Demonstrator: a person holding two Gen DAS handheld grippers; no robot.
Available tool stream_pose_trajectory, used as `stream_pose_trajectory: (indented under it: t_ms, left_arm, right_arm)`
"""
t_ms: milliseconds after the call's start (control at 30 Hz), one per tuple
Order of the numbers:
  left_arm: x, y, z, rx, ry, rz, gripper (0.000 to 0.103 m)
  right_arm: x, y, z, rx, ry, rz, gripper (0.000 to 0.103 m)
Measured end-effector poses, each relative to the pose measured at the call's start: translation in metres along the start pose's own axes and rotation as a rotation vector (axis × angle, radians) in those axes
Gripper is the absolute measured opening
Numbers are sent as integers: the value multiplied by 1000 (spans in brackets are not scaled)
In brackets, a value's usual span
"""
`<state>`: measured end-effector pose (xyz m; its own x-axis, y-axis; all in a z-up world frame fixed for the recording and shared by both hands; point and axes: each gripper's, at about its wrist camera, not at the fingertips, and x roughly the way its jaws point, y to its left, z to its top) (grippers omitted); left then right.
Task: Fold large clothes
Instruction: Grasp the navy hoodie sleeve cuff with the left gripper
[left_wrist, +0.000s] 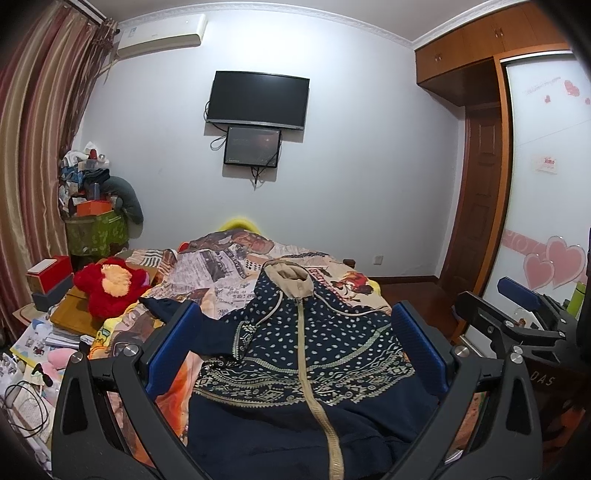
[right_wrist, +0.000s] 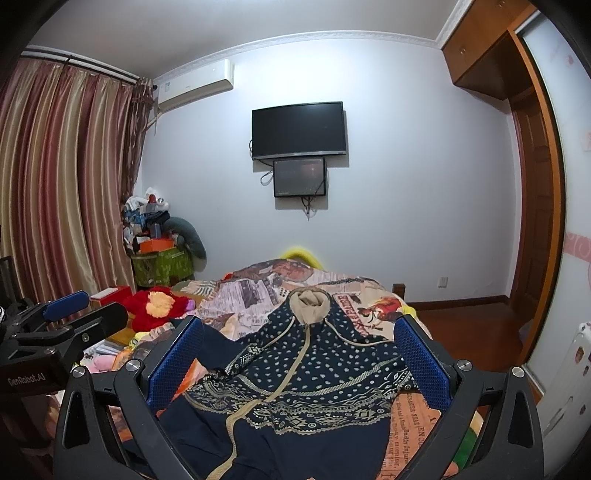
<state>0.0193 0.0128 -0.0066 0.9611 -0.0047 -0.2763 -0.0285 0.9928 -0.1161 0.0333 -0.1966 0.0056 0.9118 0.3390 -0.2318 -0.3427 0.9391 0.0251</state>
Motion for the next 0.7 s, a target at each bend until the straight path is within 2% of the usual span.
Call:
stream_pose_trajectory:
  t_ms: [167, 333, 467, 567, 700]
  left_arm:
    - [25, 20, 3, -19, 23, 36, 103]
    - [59, 49, 5, -10, 54, 112, 103]
    - [95, 85, 6, -27, 106, 149, 103]
    - [124, 112, 3, -26, 146, 208, 103]
    - [167, 156, -3, -42, 234, 267, 103]
  right_arm:
    - [29, -3, -5, 0, 44, -6, 103]
    - [71, -11, -6, 23, 99, -11, 103]
    - [109, -22, -6, 50, 145, -10, 103]
    - [145, -31, -5, 72, 180, -11, 103]
    - [190, -39, -2, 62, 223, -10, 103]
